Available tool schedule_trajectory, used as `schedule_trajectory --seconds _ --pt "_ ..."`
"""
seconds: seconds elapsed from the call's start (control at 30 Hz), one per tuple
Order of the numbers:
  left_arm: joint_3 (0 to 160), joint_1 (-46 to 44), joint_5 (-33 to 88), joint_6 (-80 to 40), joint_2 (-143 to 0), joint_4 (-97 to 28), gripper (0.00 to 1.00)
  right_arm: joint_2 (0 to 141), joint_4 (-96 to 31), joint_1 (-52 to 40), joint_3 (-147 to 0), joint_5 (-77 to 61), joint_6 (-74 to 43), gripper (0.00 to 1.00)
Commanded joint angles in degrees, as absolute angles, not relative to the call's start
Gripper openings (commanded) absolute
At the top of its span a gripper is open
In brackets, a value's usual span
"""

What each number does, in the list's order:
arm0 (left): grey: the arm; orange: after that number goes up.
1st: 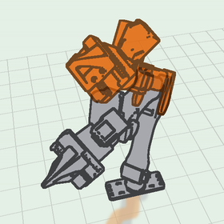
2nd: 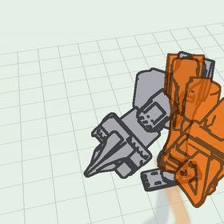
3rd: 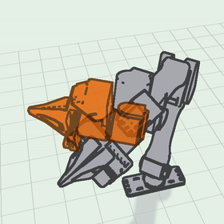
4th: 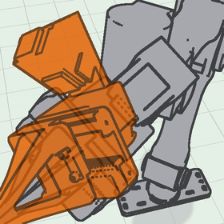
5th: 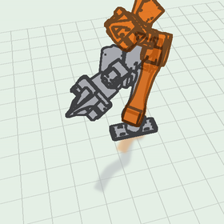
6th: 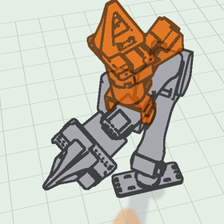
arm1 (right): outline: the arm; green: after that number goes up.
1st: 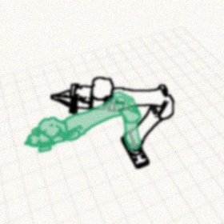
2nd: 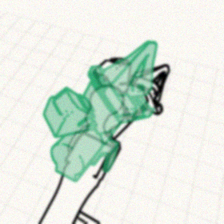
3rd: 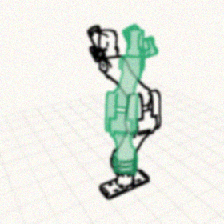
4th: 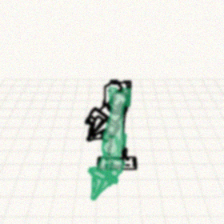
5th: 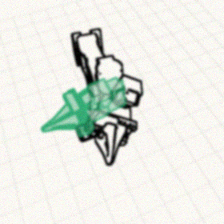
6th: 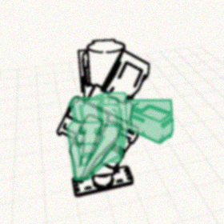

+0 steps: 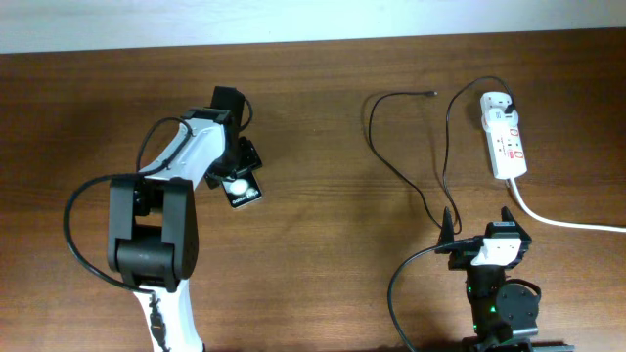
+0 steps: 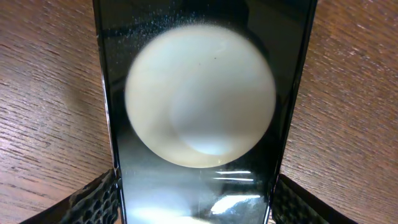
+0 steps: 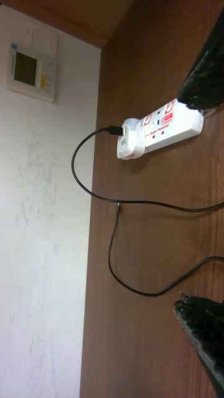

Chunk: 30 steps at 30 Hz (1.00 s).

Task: Plug charger to phone and switch on socket
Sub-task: 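Move the left gripper over the black phone and grasp it, then lift the phone with the left gripper and turn it upright toward center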

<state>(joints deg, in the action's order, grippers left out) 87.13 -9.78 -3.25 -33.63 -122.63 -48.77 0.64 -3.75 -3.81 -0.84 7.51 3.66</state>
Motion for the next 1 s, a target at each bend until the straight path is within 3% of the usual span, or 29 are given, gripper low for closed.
schedule_trajectory --seconds 0.0,0.33,0.63,0.97 --pt "84.2 -9.61 -1.02 -34.74 -125.73 -48.73 0.71 0.25 -3.79 -4.12 -0.32 7.99 4.08 0.98" --pt "90.54 -9.61 -0.67 -32.88 -125.67 -56.12 0.64 0.25 -3.79 -4.12 -0.32 7.99 4.08 0.98" --pt "112.36 -9.61 -1.3 -29.89 -124.18 -75.99 0.63 0.25 -3.79 -4.12 -0.32 7.99 4.08 0.98" --pt "113.69 -9.61 -1.28 -29.02 -101.49 -82.41 0.63 0.25 -3.79 -4.12 -0.32 7.99 4.08 0.98"
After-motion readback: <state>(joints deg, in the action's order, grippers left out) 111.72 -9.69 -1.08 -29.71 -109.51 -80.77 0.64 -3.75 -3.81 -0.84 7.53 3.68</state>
